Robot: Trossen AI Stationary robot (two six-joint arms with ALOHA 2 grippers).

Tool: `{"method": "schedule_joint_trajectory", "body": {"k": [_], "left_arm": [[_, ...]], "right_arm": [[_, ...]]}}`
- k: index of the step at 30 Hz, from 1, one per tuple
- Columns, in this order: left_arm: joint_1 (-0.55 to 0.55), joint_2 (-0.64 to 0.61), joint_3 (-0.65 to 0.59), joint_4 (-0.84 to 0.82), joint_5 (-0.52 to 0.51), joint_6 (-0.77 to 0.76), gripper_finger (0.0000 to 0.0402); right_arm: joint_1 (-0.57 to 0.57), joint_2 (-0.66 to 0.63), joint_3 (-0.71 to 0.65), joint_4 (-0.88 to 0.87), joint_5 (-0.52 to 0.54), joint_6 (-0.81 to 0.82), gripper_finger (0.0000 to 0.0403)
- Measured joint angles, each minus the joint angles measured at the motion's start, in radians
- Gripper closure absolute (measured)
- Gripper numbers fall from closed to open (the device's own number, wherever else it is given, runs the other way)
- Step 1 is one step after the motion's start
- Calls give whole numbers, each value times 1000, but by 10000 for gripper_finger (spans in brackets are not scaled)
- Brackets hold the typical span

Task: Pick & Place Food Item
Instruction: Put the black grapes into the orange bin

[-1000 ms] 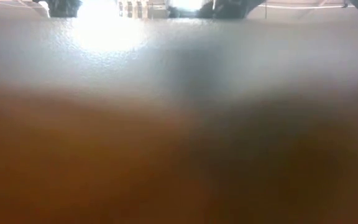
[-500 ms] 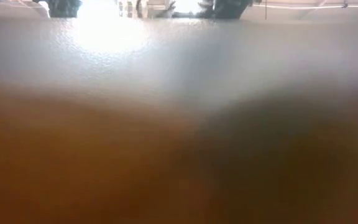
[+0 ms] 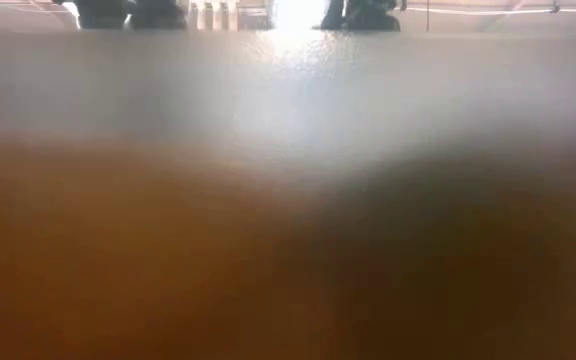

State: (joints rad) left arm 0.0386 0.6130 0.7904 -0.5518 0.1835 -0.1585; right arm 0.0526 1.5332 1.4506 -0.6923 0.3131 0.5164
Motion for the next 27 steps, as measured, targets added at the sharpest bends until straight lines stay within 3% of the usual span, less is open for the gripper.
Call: {"method": "schedule_joint_trajectory", "body": {"k": [14, 17, 21, 27], "left_arm": [[0, 0, 0, 0, 0, 0, 126], [0, 0, 0, 0, 0, 0, 126], [0, 0, 0, 0, 0, 0, 126], [0, 0, 0, 0, 0, 0, 126]], "right_arm": [[193, -101, -17, -6, -20, -141, 371], [218, -142, -49, -8, -133, -256, 371], [221, -229, -119, 40, -330, -285, 371], [244, -347, -338, 328, -383, -293, 371]]}}
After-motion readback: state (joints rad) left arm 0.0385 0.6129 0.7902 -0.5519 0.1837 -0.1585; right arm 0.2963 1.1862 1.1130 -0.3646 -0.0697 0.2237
